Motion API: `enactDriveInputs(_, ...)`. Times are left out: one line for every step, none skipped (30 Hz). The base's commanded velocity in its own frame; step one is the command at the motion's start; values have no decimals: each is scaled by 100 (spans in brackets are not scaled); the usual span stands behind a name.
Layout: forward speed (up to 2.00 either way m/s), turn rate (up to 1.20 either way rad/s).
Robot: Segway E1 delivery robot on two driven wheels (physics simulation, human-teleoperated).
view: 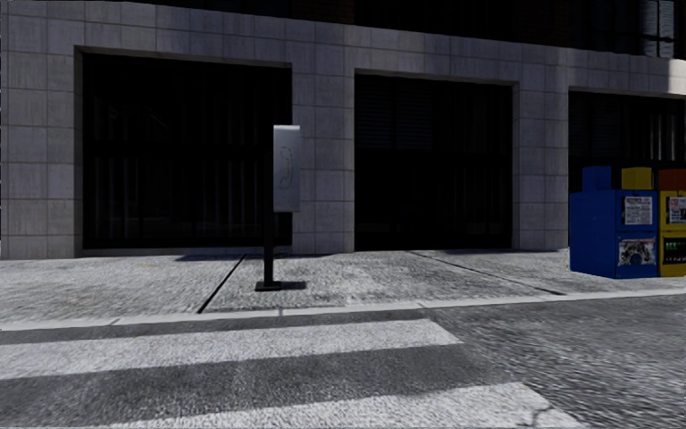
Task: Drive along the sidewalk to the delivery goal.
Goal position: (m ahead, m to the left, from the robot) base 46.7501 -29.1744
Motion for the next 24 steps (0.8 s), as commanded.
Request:
enactDriveInputs(200, 0)
enactDriveInputs(200, 0)
enactDriveInputs(200, 0)
enactDriveInputs(200, 0)
enactDriveInputs(200, 0)
enactDriveInputs(200, 0)
enactDriveInputs(200, 0)
enactDriveInputs(200, 0)
enactDriveInputs(200, 0)
enactDriveInputs(200, 0)
enactDriveInputs(200, 0)
enactDriveInputs(200, 0)
enactDriveInputs(200, 0)
enactDriveInputs(200, 0)
enactDriveInputs(200, 0)
enactDriveInputs(200, -2)
enactDriveInputs(200, -2)
enactDriveInputs(199, -6)
enactDriveInputs(195, -7)
enactDriveInputs(187, -9)
enactDriveInputs(187, -9)
enactDriveInputs(174, -18)
enactDriveInputs(163, -27)
enactDriveInputs(163, -27)
